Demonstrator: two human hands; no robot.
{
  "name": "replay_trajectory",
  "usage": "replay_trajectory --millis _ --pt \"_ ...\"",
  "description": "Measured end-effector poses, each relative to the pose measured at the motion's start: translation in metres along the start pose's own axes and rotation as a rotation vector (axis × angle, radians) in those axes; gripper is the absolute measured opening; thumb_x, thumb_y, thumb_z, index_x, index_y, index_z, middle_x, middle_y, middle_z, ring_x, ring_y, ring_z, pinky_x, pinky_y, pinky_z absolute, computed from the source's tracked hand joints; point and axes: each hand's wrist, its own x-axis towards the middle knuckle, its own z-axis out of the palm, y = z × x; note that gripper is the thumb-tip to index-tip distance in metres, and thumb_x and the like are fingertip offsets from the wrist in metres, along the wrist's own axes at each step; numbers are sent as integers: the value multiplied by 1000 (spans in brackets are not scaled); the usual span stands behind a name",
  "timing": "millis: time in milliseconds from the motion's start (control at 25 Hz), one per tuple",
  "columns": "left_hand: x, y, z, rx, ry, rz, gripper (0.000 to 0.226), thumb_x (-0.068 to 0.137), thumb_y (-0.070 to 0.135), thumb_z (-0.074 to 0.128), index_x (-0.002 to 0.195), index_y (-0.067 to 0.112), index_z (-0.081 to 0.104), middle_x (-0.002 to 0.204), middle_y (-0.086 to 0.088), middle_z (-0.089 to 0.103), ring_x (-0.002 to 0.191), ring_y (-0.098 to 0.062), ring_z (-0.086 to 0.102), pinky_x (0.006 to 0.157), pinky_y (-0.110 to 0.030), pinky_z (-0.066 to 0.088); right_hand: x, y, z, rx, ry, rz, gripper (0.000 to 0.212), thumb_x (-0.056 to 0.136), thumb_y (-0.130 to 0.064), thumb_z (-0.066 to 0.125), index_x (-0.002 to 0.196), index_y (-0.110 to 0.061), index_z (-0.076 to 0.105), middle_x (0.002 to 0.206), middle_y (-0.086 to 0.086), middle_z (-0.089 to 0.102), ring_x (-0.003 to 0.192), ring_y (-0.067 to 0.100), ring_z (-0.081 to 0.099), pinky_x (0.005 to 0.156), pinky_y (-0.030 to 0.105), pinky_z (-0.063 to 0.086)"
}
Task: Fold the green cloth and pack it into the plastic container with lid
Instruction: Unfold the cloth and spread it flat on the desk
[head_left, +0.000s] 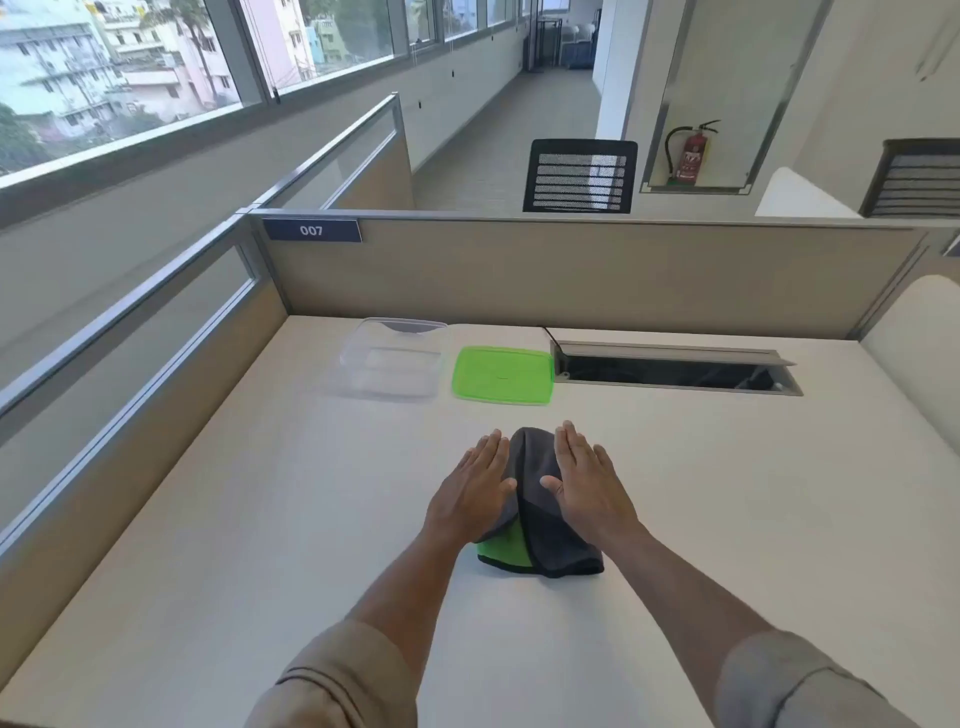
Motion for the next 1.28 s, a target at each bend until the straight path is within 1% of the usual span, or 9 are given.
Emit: replay_trajectory --millis 280,440,560,680,840,920,1000,1120,1280 --pt "-8 0 8 105 -147 46 97 87 54 57 158 12 6 167 -5 0 153 -20 2 124 -40 13 -16 4 16 56 -79 -118 87 88 -53 55 155 -15 16 165 6 4 150 24 15 120 41 21" --pt "-10 -1 8 158 -145 38 98 84 37 63 158 13 3 167 -5 0 153 -23 8 123 -40 17 -29 9 26 22 -88 -85 87 84 -35 64 155 -15 16 165 6 6 148 24 20 118 39 26" --pt "-12 1 7 185 -153 41 96 84 21 62 158 13 3 167 -7 1 152 -25 13 121 -40 22 -30 9 26 34 -21 -42 72 87 -12 54 153 -11 25 162 9 21 143 24 32 113 36 33" --pt "-14 2 8 200 -206 11 96 83 10 61 158 14 2 167 -6 2 152 -25 14 118 -41 27 -29 10 18 41 64 7 63 81 0 51 143 -9 44 140 9 50 114 29 56 88 37 49" --pt "-13 2 2 136 -208 -69 80 86 5 54 156 17 17 162 -5 26 139 -29 41 102 -40 45 -29 16 9 72 138 69 48 76 8 48 119 -11 58 104 5 58 75 28 58 59 37 50" --pt "-9 2 -5 89 -163 -119 59 87 6 48 143 22 41 143 -5 52 116 -34 59 88 -43 52 -29 22 4 111 142 113 40 80 6 47 114 -13 57 102 3 58 70 29 60 54 38 50" --pt "-5 1 -11 52 -86 -168 39 85 7 43 118 22 57 113 -5 68 95 -34 65 72 -39 50 -27 27 -3 142 170 155 33 85 3 47 110 -15 56 102 2 59 70 31 61 53 37 50" --pt "2 -5 -24 8 20 -230 28 81 7 43 100 18 60 93 -6 69 83 -35 63 62 -34 38 -19 34 -18 158 223 198 23 90 -3 47 103 -18 57 99 1 61 71 31 63 56 38 51" --pt "14 -19 -52 -17 174 -280 23 84 6 44 97 17 59 88 -6 67 76 -34 62 60 -34 38 -7 50 -46 136 323 242 24 90 -4 47 99 -21 62 91 1 64 69 31 63 56 37 52"
